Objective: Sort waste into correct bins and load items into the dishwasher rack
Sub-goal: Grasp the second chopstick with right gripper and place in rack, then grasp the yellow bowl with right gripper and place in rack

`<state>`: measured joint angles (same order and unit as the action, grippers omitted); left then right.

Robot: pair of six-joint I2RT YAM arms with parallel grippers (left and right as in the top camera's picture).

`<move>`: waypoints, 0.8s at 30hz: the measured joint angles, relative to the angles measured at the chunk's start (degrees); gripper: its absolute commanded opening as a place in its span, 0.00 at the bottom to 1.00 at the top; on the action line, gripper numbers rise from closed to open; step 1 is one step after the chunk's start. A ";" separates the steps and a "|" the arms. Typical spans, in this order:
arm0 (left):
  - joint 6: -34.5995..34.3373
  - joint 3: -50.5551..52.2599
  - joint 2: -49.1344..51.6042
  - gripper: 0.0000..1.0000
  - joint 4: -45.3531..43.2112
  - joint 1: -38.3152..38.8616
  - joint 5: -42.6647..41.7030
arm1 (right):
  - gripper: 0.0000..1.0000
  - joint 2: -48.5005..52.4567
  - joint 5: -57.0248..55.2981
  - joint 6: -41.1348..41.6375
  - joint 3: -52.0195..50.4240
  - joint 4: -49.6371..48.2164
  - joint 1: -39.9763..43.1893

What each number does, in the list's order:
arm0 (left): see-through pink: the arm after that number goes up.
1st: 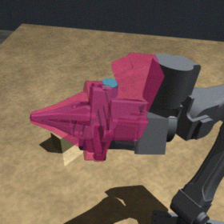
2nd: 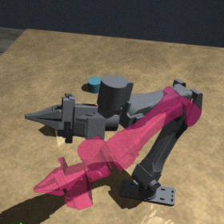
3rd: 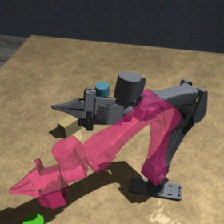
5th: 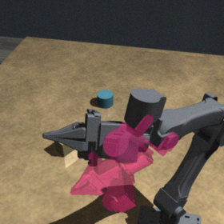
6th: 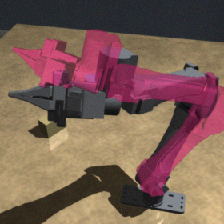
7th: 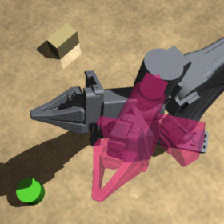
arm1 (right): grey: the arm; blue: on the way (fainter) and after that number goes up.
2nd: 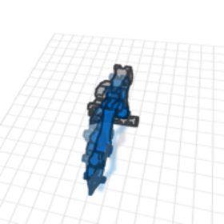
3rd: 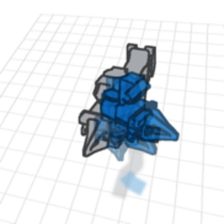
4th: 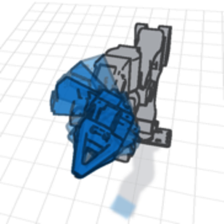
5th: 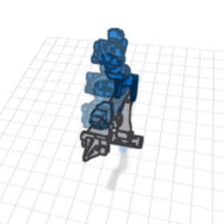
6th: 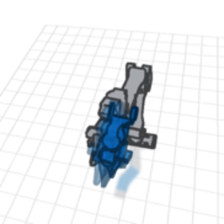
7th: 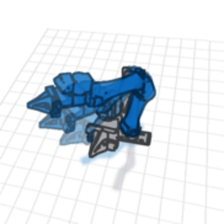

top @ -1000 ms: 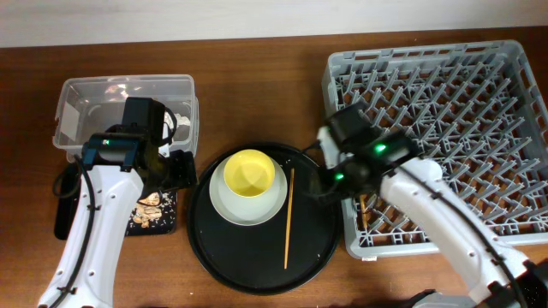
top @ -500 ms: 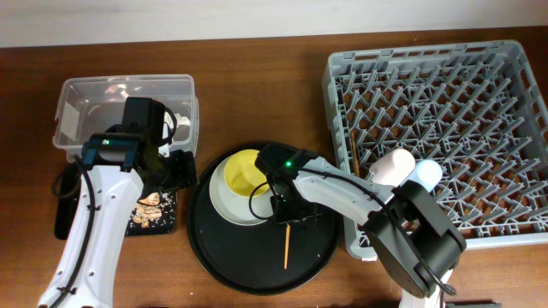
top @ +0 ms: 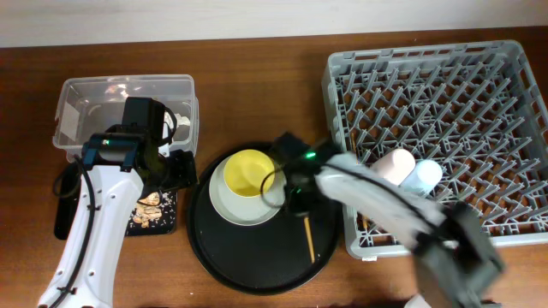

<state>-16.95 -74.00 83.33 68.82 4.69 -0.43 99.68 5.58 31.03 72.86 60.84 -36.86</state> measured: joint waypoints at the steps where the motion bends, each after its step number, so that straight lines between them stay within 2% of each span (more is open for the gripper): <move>1: 0.00 0.00 0.00 0.80 0.02 0.00 0.00 | 0.04 -4.55 -0.37 -1.97 1.66 0.94 2.27; 4: 0.00 0.00 0.00 0.80 0.02 0.00 0.02 | 0.04 -14.38 -1.97 -7.43 3.54 5.16 10.19; 8: 0.00 0.00 0.02 0.80 0.00 0.00 0.02 | 0.04 -13.75 -3.91 -15.19 3.41 6.64 19.43; 9: 0.00 0.00 0.00 0.80 0.00 0.00 0.00 | 0.07 -12.50 -4.11 -17.57 3.41 6.51 20.65; 10: 0.00 0.00 0.00 0.80 0.00 0.00 0.00 | 0.29 -11.10 -4.15 -19.21 3.41 6.36 21.40; 11: 0.00 0.00 0.02 0.80 0.00 0.00 -0.09 | 0.45 -9.51 -4.28 -20.87 3.41 5.90 21.86; 16: 0.00 0.00 0.02 0.80 0.00 0.00 -0.20 | 0.47 -8.09 -3.69 -24.20 3.56 4.42 21.94; 20: -0.52 0.00 0.00 0.84 0.81 0.00 2.12 | 0.47 -10.03 3.91 -24.39 7.61 2.12 21.49; 24: -4.17 0.00 0.02 0.85 1.92 0.00 6.34 | 0.47 -10.01 7.89 -24.39 8.37 -3.58 15.04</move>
<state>-21.12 -74.00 83.35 70.74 4.69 5.91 89.67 13.47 6.63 81.23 57.25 -21.82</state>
